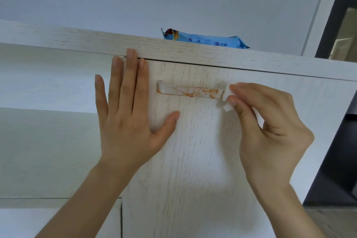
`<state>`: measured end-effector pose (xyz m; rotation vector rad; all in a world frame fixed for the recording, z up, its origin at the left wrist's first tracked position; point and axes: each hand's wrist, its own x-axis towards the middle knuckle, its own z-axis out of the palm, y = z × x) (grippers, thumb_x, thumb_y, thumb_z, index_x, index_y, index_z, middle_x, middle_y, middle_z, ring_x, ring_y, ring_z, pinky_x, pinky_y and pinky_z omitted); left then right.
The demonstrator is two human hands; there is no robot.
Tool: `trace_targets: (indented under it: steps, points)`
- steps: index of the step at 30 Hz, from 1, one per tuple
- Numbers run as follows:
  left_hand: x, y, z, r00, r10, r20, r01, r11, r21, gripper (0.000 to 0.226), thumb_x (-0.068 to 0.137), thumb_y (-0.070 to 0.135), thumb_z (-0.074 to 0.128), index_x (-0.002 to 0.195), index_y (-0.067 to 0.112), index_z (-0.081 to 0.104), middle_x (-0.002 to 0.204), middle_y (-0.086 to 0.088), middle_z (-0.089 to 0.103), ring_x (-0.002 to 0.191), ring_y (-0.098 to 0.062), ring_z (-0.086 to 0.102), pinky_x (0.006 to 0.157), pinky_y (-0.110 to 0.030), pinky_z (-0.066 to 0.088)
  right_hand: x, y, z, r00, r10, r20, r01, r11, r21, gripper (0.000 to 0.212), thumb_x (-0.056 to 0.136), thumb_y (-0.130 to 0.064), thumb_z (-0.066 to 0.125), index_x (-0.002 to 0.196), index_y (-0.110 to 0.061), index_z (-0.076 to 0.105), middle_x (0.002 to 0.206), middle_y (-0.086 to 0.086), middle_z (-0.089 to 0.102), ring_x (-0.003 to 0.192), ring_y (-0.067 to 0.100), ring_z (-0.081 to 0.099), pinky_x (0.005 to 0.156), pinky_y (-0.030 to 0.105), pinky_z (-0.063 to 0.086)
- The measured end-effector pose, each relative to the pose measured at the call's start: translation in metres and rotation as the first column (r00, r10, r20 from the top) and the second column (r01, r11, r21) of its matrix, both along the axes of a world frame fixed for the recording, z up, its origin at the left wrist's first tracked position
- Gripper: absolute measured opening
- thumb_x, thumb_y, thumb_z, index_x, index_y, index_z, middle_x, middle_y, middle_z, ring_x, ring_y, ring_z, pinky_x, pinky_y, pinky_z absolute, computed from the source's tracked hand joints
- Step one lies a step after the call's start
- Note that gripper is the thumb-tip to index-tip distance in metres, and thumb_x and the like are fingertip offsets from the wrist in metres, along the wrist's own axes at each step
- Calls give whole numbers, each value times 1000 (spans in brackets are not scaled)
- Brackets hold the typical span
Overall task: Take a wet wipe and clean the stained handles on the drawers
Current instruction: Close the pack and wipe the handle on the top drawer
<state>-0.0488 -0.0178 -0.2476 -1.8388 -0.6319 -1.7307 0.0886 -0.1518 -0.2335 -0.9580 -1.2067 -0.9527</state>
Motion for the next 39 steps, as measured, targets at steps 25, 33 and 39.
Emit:
trace_targets:
  steps: [25,33,39]
  points:
    - [-3,-1,0,1000,-5,-10,5,1000,-19,81,92,52,45,144,-5,21,150,-16,15,141,-34,16,114,-55,11,-18,-2,15,988,101,-118,-103,995,-10,21,83,-21,68,101,-30,64,97,-25,64,96,8,59,87,18,44]
    - [-1,2,-2,1000,-13,1,13,1000,-5,80,92,53,45,144,-4,22,150,-15,15,141,-34,17,114,-54,11,-12,6,16,993,-81,90,82,997,-9,19,85,-14,67,103,-20,62,97,-14,61,90,12,57,84,20,45]
    - [-1,2,-2,1000,-20,7,20,1000,-2,80,93,53,46,144,-3,22,150,-15,16,141,-34,18,114,-54,11,-18,7,16,999,-36,2,36,999,-18,20,85,-14,67,101,-24,63,94,-19,62,90,7,57,83,9,40]
